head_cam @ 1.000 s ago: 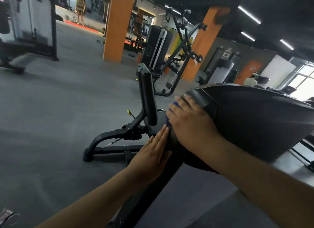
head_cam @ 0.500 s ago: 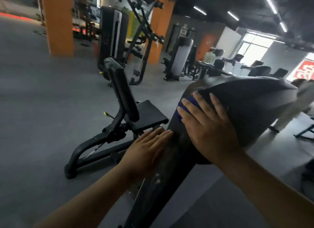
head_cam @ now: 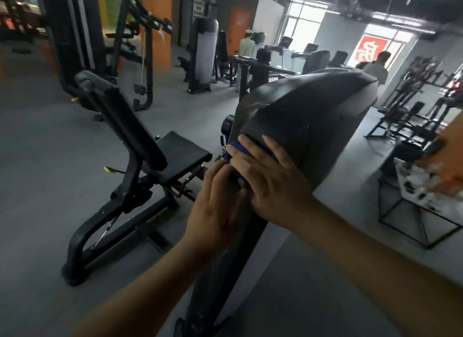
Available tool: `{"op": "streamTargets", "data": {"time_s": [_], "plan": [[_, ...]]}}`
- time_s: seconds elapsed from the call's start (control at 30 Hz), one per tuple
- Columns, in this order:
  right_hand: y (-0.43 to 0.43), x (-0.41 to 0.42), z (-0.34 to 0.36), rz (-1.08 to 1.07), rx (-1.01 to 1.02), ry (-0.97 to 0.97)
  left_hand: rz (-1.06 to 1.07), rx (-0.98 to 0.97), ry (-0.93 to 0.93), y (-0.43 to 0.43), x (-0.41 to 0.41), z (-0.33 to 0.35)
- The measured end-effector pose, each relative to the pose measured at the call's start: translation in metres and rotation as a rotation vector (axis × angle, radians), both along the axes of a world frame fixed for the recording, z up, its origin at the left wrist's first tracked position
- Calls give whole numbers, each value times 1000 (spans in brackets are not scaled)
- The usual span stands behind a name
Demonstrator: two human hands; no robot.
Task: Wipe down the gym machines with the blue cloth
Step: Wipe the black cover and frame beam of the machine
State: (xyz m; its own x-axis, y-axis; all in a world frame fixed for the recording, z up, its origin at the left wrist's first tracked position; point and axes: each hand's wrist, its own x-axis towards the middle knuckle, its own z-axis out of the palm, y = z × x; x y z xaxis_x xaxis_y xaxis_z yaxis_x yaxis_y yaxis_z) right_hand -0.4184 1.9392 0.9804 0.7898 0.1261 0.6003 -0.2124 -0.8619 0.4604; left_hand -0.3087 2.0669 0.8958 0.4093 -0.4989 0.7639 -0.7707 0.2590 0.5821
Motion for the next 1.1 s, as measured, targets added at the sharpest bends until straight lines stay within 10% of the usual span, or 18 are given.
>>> {"op": "streamTargets", "data": {"time_s": [0.5,1.1], "plan": [[-29,-38,107,211,-117,714,152,-253,333,-83,-97,18],[-65,-19,73,407,-123,189,476,-416,597,-102,-102,40]]}}
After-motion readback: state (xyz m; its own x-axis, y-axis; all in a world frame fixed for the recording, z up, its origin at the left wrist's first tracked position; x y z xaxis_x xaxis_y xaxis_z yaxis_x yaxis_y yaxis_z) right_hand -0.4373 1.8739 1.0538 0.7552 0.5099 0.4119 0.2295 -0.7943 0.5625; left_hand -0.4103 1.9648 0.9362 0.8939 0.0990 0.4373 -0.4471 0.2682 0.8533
